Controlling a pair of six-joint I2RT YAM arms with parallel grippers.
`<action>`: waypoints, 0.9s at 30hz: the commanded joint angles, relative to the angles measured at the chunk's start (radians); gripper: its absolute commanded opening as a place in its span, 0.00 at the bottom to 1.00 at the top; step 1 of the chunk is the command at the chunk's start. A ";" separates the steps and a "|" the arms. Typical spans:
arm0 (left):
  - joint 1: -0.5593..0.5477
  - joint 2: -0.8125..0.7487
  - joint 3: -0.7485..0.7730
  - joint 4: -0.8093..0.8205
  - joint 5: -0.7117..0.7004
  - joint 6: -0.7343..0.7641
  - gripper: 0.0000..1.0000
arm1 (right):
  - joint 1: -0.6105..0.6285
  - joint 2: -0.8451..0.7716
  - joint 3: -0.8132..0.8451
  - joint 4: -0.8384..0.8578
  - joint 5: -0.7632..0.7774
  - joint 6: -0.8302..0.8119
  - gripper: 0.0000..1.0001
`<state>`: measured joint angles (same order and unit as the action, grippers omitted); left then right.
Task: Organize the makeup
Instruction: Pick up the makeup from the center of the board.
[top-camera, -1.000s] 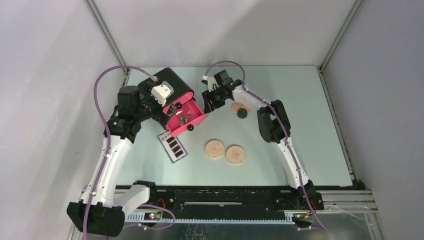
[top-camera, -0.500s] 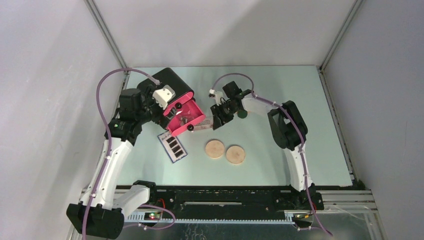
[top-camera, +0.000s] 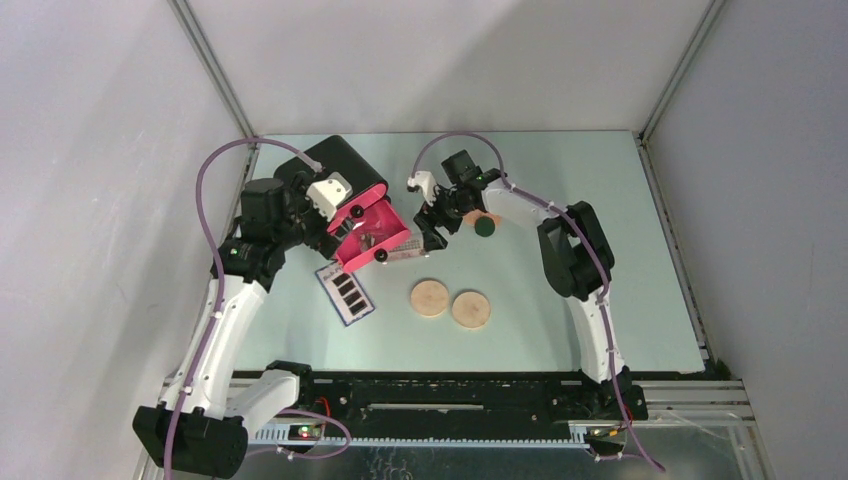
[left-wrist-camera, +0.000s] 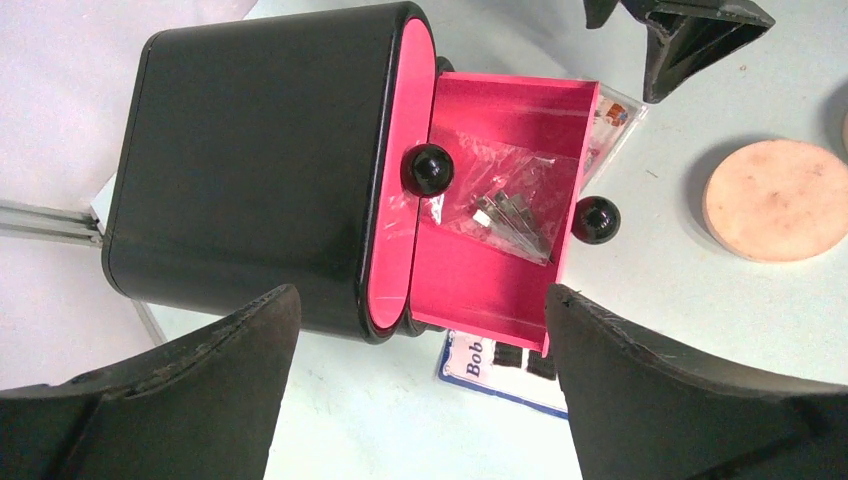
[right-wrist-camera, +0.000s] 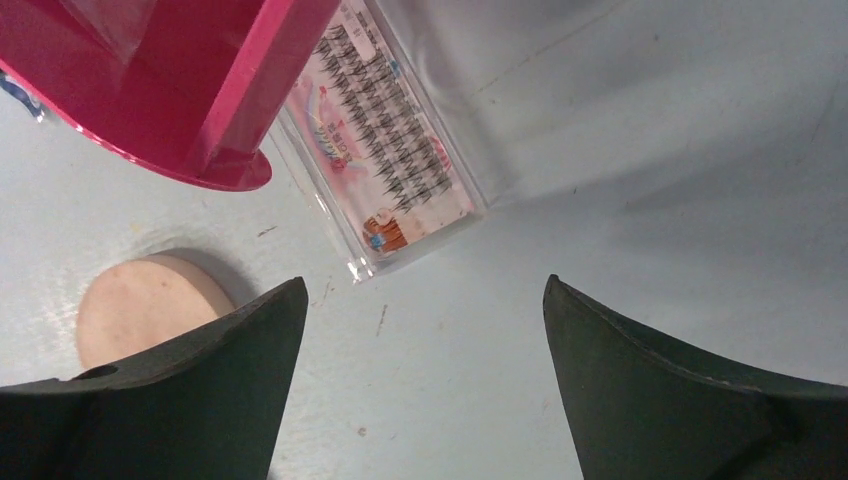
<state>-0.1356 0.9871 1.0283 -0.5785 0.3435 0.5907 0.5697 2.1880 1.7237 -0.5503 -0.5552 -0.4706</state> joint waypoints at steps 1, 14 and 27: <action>-0.006 -0.027 -0.019 0.025 -0.017 0.022 0.97 | -0.007 0.037 0.075 -0.074 -0.056 -0.172 0.98; -0.006 -0.033 -0.048 0.065 -0.102 0.066 0.99 | 0.027 0.096 0.156 -0.177 -0.114 -0.291 1.00; -0.006 -0.033 -0.061 0.068 -0.128 0.093 1.00 | 0.090 0.185 0.257 -0.220 0.031 -0.264 1.00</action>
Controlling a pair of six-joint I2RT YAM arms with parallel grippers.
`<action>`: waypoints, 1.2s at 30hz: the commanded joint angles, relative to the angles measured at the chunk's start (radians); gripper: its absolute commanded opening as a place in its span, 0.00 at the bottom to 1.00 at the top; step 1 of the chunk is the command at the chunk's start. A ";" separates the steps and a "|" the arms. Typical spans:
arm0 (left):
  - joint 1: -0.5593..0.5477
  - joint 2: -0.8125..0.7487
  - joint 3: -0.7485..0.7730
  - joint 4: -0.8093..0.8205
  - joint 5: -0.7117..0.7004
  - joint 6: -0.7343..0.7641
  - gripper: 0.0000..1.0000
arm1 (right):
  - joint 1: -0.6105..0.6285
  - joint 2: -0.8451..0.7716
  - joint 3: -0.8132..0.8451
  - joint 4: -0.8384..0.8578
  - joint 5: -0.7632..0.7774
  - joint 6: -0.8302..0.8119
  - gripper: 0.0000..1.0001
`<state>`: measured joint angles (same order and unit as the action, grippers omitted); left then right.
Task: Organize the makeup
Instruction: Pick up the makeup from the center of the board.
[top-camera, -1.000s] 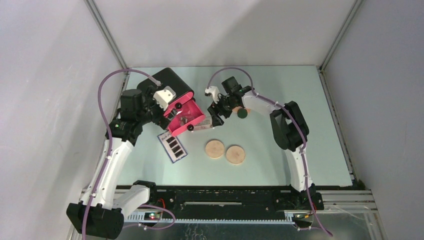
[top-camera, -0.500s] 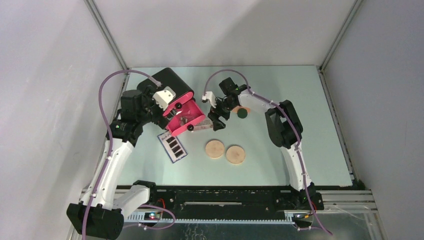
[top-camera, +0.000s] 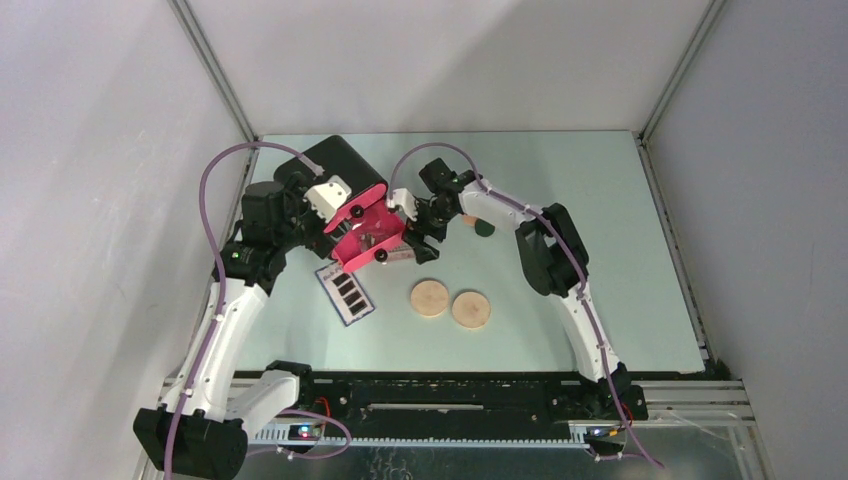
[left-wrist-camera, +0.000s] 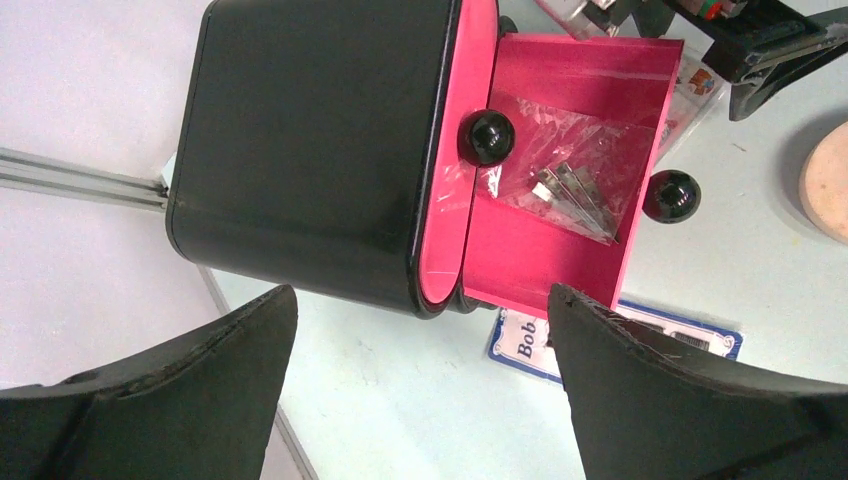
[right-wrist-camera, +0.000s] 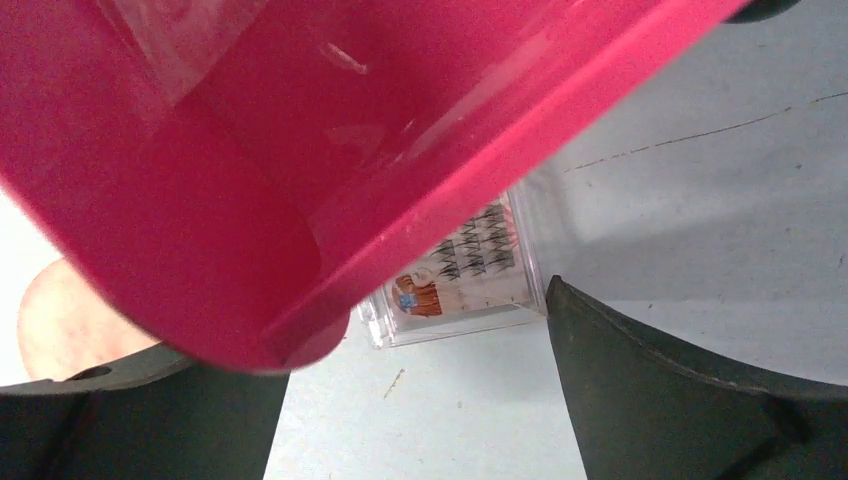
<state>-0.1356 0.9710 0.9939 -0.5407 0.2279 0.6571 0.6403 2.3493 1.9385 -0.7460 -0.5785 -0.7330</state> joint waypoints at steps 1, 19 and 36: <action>-0.006 -0.017 -0.028 0.030 -0.013 0.027 1.00 | 0.023 0.028 0.047 -0.028 0.064 -0.003 0.99; -0.006 -0.040 -0.041 0.028 -0.021 0.032 1.00 | 0.067 -0.105 -0.202 0.113 0.215 -0.047 0.61; -0.005 -0.064 -0.032 0.030 -0.013 0.016 1.00 | -0.019 -0.404 -0.409 0.082 0.209 -0.045 0.15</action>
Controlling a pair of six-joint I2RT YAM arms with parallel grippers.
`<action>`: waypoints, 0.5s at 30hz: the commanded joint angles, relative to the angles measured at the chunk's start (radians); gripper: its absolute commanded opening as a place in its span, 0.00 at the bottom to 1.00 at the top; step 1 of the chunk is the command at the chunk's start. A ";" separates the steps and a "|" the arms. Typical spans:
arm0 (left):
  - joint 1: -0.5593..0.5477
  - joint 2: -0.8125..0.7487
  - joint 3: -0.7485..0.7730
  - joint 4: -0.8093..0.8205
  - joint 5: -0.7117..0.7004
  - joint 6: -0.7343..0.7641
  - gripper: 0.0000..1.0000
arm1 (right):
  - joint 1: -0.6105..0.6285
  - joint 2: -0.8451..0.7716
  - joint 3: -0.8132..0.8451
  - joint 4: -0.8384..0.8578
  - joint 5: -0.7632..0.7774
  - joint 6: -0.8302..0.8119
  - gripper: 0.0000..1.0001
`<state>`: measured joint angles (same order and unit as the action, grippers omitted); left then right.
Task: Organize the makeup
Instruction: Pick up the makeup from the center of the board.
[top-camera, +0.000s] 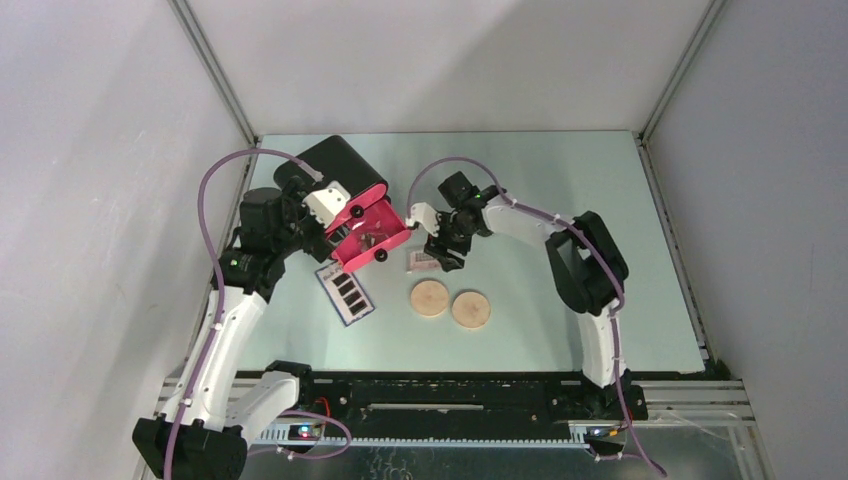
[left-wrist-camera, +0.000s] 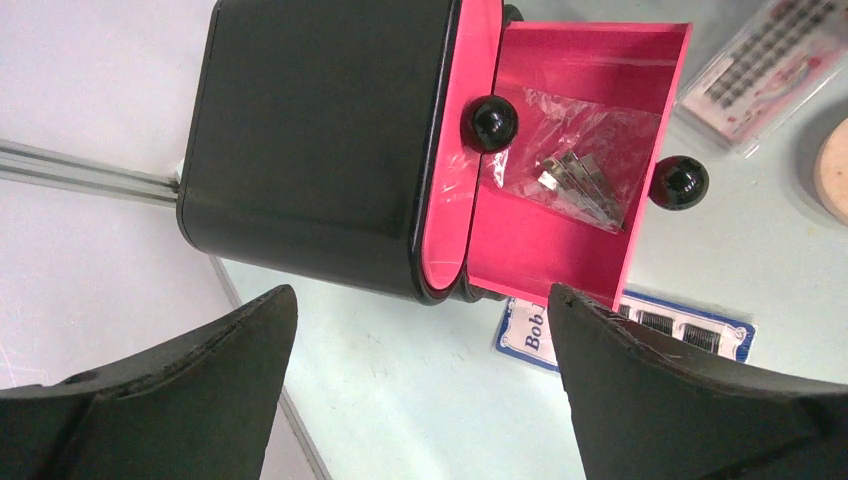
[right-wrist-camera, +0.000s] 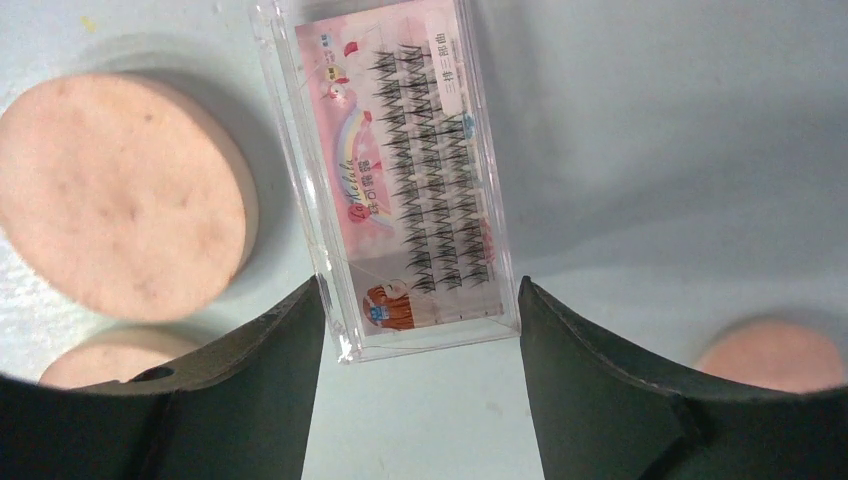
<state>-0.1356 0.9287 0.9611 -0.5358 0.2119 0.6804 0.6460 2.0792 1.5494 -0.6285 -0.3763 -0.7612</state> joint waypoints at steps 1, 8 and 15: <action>-0.005 -0.022 0.000 0.027 0.003 -0.008 1.00 | -0.028 -0.149 -0.026 -0.041 0.007 -0.016 0.14; -0.006 -0.020 0.018 0.035 0.005 -0.048 1.00 | -0.040 -0.269 -0.049 -0.117 0.031 -0.026 0.03; -0.004 -0.007 0.066 0.045 -0.038 -0.144 1.00 | -0.026 -0.376 -0.036 -0.171 0.045 -0.029 0.00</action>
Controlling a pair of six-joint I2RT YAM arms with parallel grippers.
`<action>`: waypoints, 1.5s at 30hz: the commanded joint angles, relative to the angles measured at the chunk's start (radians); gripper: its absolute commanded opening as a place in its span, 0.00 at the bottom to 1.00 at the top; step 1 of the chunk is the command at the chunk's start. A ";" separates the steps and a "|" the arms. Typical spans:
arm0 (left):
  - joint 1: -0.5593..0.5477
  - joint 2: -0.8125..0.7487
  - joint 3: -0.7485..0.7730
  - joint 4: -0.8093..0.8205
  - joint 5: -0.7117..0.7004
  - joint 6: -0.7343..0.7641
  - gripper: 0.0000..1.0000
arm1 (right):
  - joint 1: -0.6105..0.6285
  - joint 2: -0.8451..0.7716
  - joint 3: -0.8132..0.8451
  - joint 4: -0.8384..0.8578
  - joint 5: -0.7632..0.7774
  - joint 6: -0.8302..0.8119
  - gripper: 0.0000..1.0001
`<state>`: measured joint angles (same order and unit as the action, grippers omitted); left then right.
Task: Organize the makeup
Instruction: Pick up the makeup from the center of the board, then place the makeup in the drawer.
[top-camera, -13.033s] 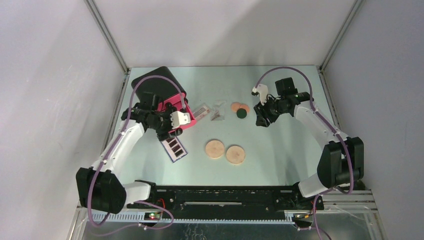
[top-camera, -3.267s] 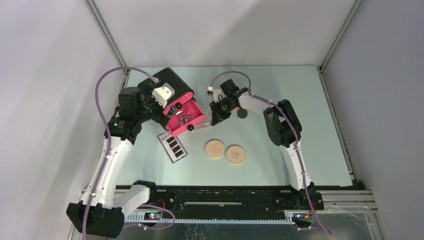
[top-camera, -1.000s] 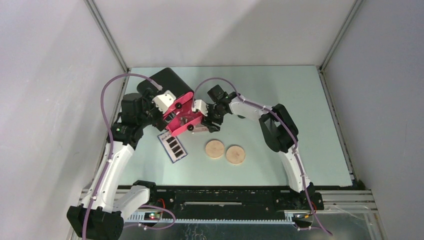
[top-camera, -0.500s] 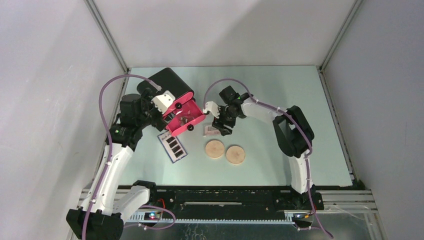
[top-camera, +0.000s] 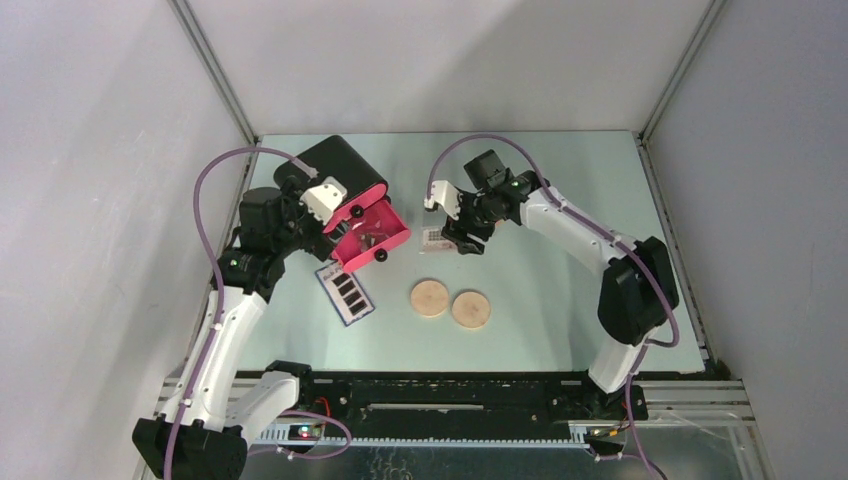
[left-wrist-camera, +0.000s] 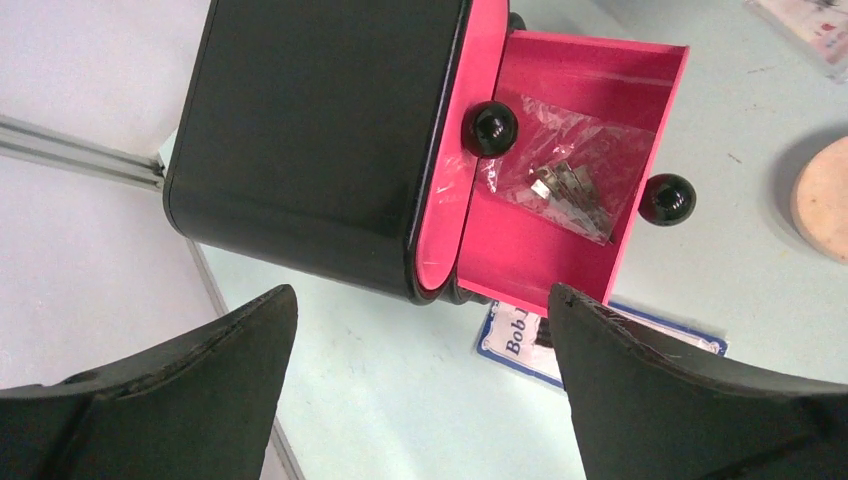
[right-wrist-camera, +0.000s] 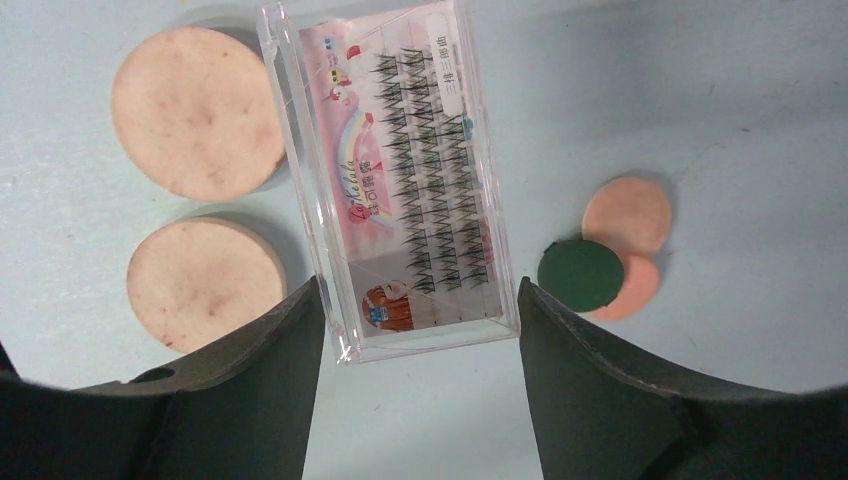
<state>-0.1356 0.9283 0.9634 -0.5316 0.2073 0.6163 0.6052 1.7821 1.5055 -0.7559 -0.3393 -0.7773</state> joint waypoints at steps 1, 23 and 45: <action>-0.004 -0.006 0.067 0.047 -0.044 -0.095 1.00 | 0.023 -0.088 0.014 -0.046 0.009 -0.014 0.00; 0.097 -0.035 0.116 0.097 -0.098 -0.312 1.00 | 0.208 0.333 0.702 -0.314 -0.003 -0.143 0.00; 0.100 -0.077 0.082 0.114 -0.095 -0.281 1.00 | 0.271 0.548 0.926 -0.234 0.037 -0.212 0.00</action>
<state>-0.0452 0.8696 1.0237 -0.4500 0.1074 0.3321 0.8608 2.3180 2.3718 -1.0248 -0.3141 -0.9649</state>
